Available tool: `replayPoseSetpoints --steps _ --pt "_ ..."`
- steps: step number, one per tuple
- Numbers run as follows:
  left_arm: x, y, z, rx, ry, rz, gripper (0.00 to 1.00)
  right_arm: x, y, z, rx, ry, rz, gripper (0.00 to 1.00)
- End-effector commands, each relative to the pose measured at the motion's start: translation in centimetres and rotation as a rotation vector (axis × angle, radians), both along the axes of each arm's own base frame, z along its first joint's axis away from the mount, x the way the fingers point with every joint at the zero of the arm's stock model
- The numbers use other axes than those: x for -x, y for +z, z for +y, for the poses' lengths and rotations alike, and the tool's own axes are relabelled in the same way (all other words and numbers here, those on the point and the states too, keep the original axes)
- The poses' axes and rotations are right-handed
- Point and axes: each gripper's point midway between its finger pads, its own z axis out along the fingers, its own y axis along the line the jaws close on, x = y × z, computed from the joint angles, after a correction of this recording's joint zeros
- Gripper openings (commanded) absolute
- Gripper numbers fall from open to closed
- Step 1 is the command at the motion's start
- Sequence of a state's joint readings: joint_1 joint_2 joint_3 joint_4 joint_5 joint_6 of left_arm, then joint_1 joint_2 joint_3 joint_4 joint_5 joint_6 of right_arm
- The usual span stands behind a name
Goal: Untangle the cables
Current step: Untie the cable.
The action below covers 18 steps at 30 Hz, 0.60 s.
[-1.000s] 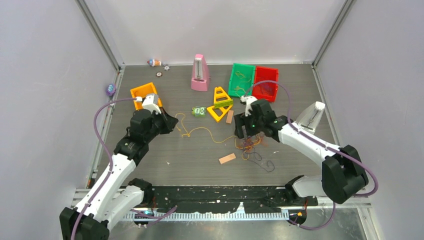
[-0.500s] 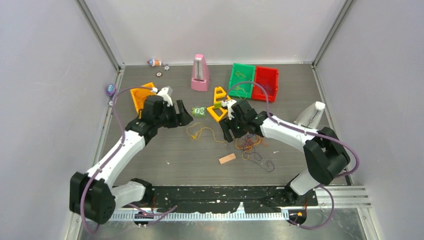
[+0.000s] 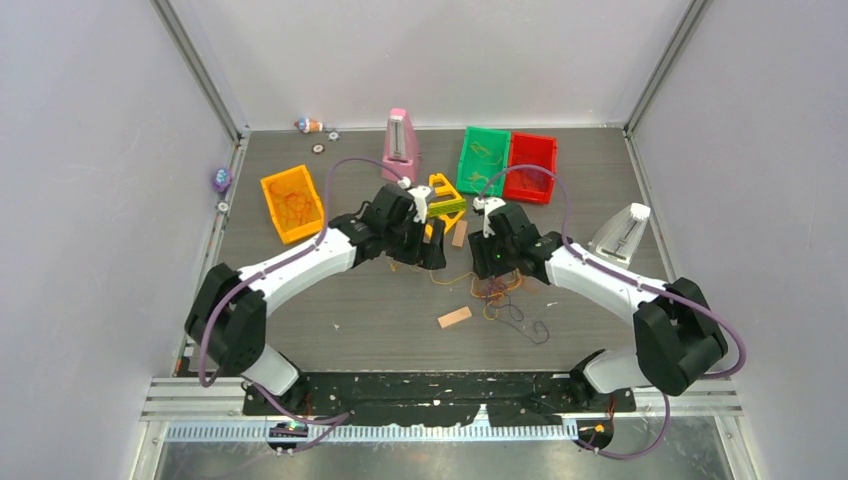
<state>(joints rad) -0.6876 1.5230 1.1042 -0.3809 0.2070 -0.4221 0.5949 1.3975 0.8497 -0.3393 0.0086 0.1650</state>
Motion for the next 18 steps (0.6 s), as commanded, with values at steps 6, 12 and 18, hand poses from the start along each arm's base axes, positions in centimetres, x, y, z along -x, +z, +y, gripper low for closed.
replayPoseSetpoints --steps 6,12,18 --pt "0.8 -2.8 -1.4 -0.109 -0.127 0.035 0.78 0.3 -1.8 -0.3 -0.015 0.015 0.049 0.54" --pt "0.5 -3.7 -0.7 -0.229 -0.200 -0.010 0.78 -0.1 -3.5 0.3 -0.002 0.030 0.093 0.52" --pt "0.0 -4.4 -0.6 -0.329 -0.274 -0.055 0.78 -0.4 -4.4 0.4 0.013 0.019 0.120 0.44"
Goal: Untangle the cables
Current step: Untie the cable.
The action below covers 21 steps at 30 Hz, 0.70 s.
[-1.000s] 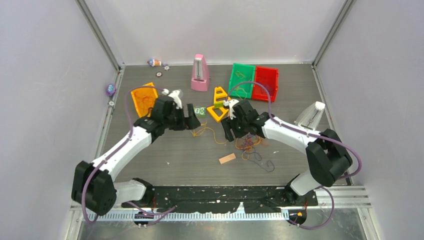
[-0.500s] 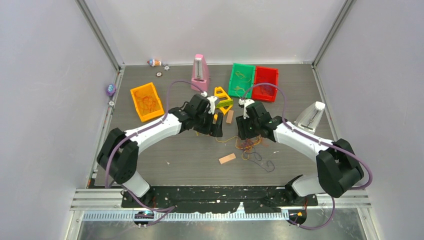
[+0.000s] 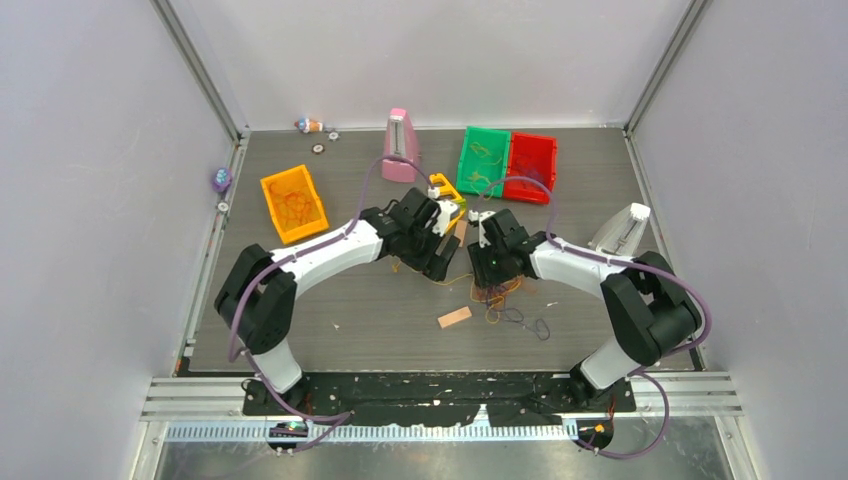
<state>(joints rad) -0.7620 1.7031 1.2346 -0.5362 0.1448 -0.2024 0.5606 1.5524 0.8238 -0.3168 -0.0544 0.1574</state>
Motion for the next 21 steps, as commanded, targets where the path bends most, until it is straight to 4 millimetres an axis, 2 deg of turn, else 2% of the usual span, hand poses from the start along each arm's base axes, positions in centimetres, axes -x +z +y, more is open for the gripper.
replayPoseSetpoints --steps 1,6,8,16,21 --pt "-0.9 -0.3 -0.1 -0.085 -0.088 -0.057 0.78 -1.4 0.9 1.3 -0.036 0.011 -0.035 0.41" --pt "-0.6 -1.6 -1.9 -0.059 -0.153 -0.024 0.78 -1.3 1.1 1.4 -0.048 0.019 -0.040 0.10" --pt "-0.3 -2.2 -2.6 -0.050 -0.187 -0.002 0.78 -1.1 1.3 1.6 -0.065 0.029 -0.043 0.06" --pt "0.0 -4.8 -3.9 -0.112 -0.256 -0.008 0.72 -0.7 2.7 2.6 -0.135 0.051 -0.046 0.05" --pt "-0.5 -4.9 -4.3 -0.095 -0.253 -0.041 0.71 -0.4 4.4 3.1 -0.212 0.054 -0.050 0.05"
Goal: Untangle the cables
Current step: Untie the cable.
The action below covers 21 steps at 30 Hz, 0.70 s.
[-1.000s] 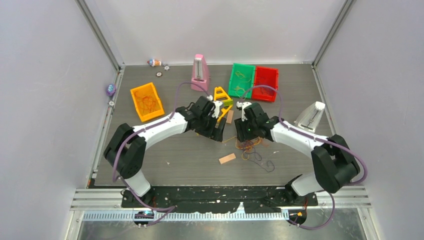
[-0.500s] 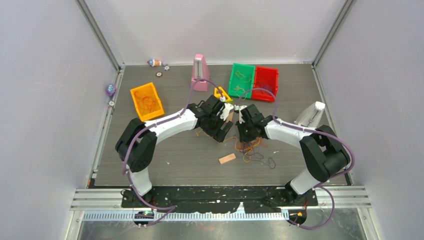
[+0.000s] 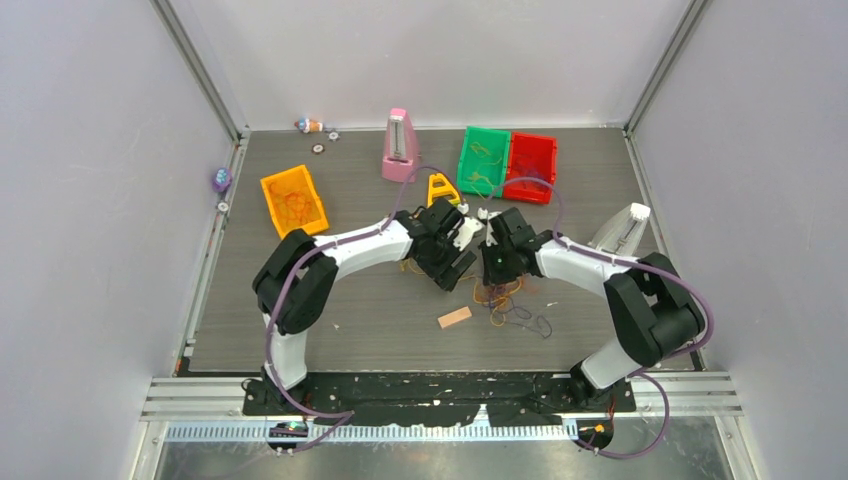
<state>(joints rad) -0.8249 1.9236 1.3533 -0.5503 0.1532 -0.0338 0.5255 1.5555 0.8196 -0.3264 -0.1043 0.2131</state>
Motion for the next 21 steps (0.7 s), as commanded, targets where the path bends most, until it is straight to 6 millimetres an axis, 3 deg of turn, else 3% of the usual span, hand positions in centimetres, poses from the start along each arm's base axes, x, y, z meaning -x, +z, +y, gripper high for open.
replayPoseSetpoints --steps 1,9,15,21 --pt "-0.5 0.0 -1.6 0.035 -0.046 -0.047 0.71 -0.5 5.0 3.4 -0.183 0.108 -0.112 0.05" --pt "-0.9 -1.3 -0.7 -0.037 -0.041 -0.093 0.68 -0.6 6.9 2.8 -0.282 0.084 -0.109 0.05" --pt "-1.2 3.7 -1.5 0.173 0.021 -0.238 0.76 -0.8 7.2 2.1 -0.295 0.069 -0.112 0.05" --pt "-0.4 6.1 -1.6 0.278 -0.027 -0.300 0.76 -0.8 7.7 1.4 -0.292 0.064 -0.122 0.05"
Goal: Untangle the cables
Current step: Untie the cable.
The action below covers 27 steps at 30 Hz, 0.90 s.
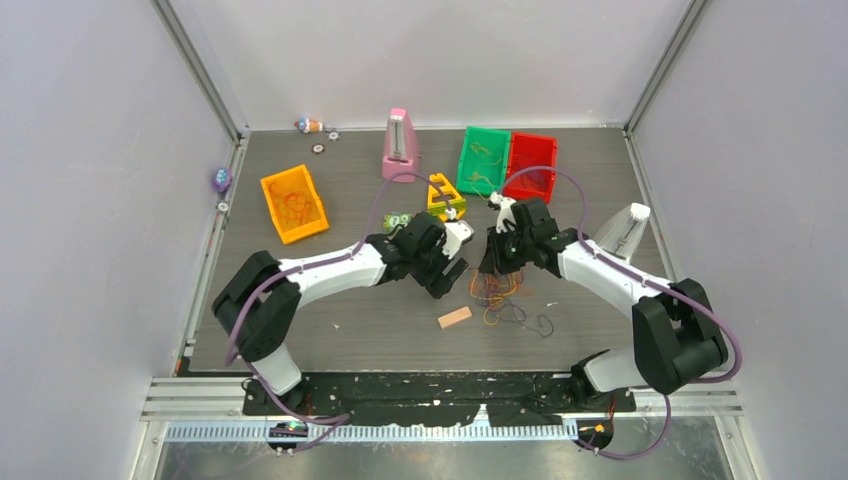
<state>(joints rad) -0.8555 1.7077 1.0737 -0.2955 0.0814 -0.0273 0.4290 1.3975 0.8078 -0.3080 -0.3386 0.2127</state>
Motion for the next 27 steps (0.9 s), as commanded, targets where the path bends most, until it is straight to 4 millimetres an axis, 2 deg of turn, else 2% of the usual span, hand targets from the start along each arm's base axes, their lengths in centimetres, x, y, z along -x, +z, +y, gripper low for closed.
replayPoseSetpoints --steps 1,6,7,11,14,17,21,22,24,25,27 --pt "-1.2 4.7 -3.0 0.183 -0.058 -0.124 0.76 -0.4 2.5 0.3 -0.049 0.023 -0.075 0.05" --pt "-1.2 5.4 -3.2 0.200 -0.129 -0.189 0.72 -0.2 4.2 0.3 -0.074 0.029 -0.097 0.05" --pt "-1.4 6.1 -3.6 0.231 -0.147 -0.224 0.72 -0.2 4.8 0.3 -0.080 0.029 -0.108 0.05" --pt "-1.2 6.4 -4.6 0.300 -0.227 -0.290 0.71 -0.4 6.7 0.3 -0.095 0.035 -0.129 0.06" --pt "-1.0 6.1 -5.2 0.314 -0.270 -0.295 0.71 -0.5 8.2 0.4 -0.111 0.045 -0.154 0.05" --pt "-1.0 5.6 -5.7 0.320 -0.275 -0.276 0.71 -0.4 8.7 0.6 -0.122 0.057 -0.157 0.05" --pt "-2.5 4.9 -6.0 0.276 -0.227 -0.274 0.65 -0.2 9.1 0.7 -0.137 0.066 -0.160 0.05" --pt "-3.0 4.4 -5.9 0.255 -0.200 -0.271 0.62 -0.1 9.1 0.7 -0.139 0.067 -0.160 0.05" --pt "-4.0 4.0 -6.0 0.219 -0.158 -0.268 0.45 0.0 9.1 0.6 -0.142 0.066 -0.159 0.05" --pt "-4.5 3.8 -5.8 0.195 -0.136 -0.265 0.30 0.0 9.1 0.5 -0.141 0.063 -0.159 0.05" --pt "-5.5 3.8 -5.3 0.156 -0.089 -0.280 0.06 -0.1 8.9 0.2 -0.134 0.051 -0.160 0.05"
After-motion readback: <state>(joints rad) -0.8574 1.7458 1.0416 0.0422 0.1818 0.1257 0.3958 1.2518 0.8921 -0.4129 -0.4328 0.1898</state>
